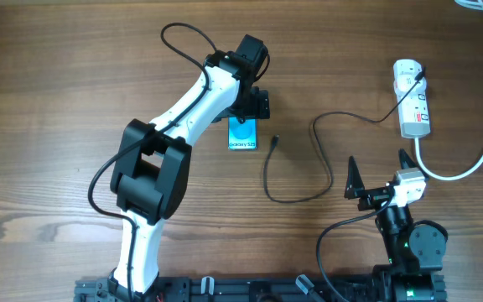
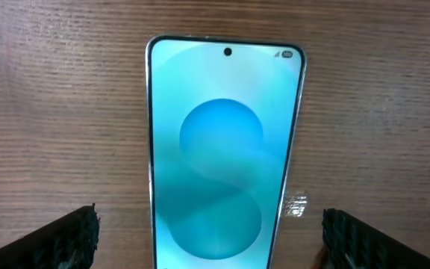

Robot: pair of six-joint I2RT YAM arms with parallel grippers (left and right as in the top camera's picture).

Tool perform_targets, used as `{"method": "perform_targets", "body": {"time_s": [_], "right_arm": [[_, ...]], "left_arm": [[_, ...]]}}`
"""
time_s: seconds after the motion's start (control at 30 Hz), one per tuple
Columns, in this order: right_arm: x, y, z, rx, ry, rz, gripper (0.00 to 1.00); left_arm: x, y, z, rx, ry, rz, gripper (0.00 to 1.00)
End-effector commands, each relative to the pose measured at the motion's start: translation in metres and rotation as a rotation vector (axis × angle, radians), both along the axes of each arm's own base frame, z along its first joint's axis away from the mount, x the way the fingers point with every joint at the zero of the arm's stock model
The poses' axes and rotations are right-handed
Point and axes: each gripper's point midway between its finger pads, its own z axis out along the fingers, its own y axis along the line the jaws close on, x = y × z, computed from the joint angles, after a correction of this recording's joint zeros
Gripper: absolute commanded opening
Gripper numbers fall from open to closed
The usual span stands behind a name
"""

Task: Plug charger to phone and switch on socket
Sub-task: 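Lower the left gripper onto the phone and close on it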

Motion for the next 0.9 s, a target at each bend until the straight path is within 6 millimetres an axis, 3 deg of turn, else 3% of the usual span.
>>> {"method": "perform_targets", "body": {"time_s": [0.0, 0.27, 0.87], "right_arm": [[0.000, -0.001, 0.002, -0.012, -0.013, -0.007, 1.00], [0.000, -0.001, 0.002, -0.012, -0.013, -0.007, 1.00], [0.000, -0.001, 0.002, -0.012, -0.013, -0.007, 1.00]], "left_arm": [[0.005, -0.001, -0.006, 0.019, -0.008, -0.023, 1.00], [0.001, 0.000, -0.035, 0.047, 0.039, -0.047, 1.00], [0.000, -0.010, -0.039, 0.002, 0.045, -0.045, 1.00]]}}
